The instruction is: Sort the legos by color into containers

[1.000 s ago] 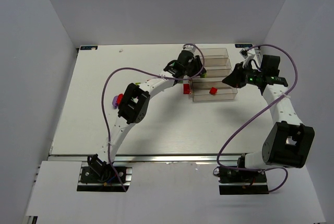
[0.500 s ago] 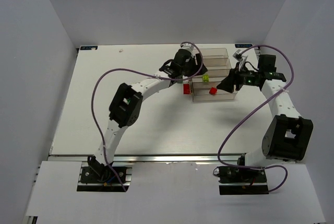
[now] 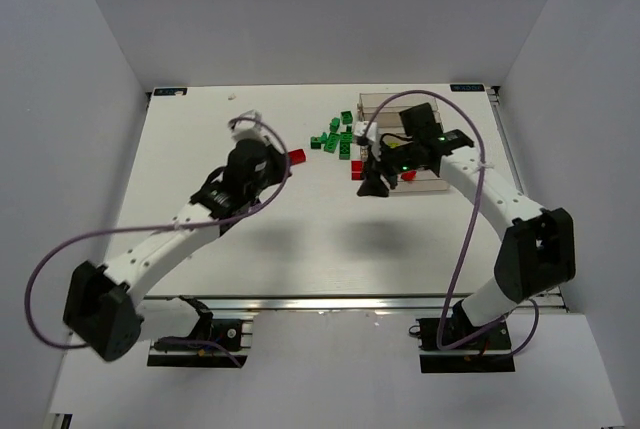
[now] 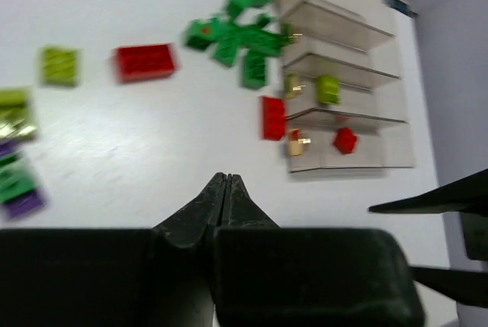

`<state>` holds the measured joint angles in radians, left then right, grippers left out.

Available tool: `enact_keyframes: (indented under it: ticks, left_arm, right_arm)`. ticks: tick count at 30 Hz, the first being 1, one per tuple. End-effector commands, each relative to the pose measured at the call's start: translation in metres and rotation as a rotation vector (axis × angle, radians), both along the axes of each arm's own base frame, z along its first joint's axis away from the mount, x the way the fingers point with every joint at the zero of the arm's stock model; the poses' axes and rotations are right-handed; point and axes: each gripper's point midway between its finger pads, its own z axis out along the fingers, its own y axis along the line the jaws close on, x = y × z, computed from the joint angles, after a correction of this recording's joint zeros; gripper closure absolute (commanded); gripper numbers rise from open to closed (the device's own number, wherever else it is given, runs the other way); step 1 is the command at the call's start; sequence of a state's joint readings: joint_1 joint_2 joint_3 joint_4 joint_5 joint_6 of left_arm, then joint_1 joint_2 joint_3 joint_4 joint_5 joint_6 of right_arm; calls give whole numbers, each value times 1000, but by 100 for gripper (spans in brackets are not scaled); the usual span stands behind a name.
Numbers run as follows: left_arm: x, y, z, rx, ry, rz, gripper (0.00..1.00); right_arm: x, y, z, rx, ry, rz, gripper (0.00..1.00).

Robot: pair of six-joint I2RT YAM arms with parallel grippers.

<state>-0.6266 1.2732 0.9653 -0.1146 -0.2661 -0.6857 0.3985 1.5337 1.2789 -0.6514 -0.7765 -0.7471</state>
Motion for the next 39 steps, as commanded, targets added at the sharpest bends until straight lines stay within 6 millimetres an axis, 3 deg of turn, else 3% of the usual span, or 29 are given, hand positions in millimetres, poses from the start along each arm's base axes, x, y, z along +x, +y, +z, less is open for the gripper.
enact_keyframes:
  ticks: [1,2,3,4,5,6,7,9,11,12,16,19,20,28,34,39]
  left_arm:
    - [-27,60,-33,23,91,186,89]
    - [-40,79,-26,-2,83,245,82]
    - [-51,90,-41,7,109,275,74]
    - [-58,98,-43,-1,111,303,69]
    - [-72,112,-48,-18,117,345,67]
    - [-76,117,-42,-38,107,360,66]
    - [-83,122,-53,-47,127,379,64]
    - [-96,133,-54,-68,124,405,59]
    - [-106,140,-65,-72,151,424,54]
    - [-109,144,-63,-86,137,435,52]
    - [-118,155,-66,-90,134,474,48]
    - [-119,158,-65,-86,130,483,47]
    - [-119,158,-66,-84,133,482,47]
    - [-120,155,-73,-57,178,476,47]
    - [-127,158,-71,-97,179,487,47]
    - [-134,163,-59,-144,153,496,47]
  right_arm:
    - [30,40,9,-8,0,-132,46]
    - [39,45,4,-44,6,-201,46]
    - [39,65,14,-25,48,-246,46]
    - [46,75,1,-51,90,-282,46]
    - [57,89,20,-17,112,-340,46]
    - [64,96,20,-13,143,-373,46]
    - [76,104,3,-39,190,-413,46]
    - [88,112,2,-54,228,-458,44]
    - [103,121,1,-57,187,-478,43]
    - [103,127,-2,-68,172,-485,36]
    - [123,135,-22,-135,156,-560,31]
    - [130,141,-38,-150,212,-610,31]
    - [130,151,-30,-113,226,-585,31]
    - [115,209,-38,23,406,-490,46]
    - [105,247,-48,93,504,-450,42]
    - [118,269,-75,84,474,-551,37]
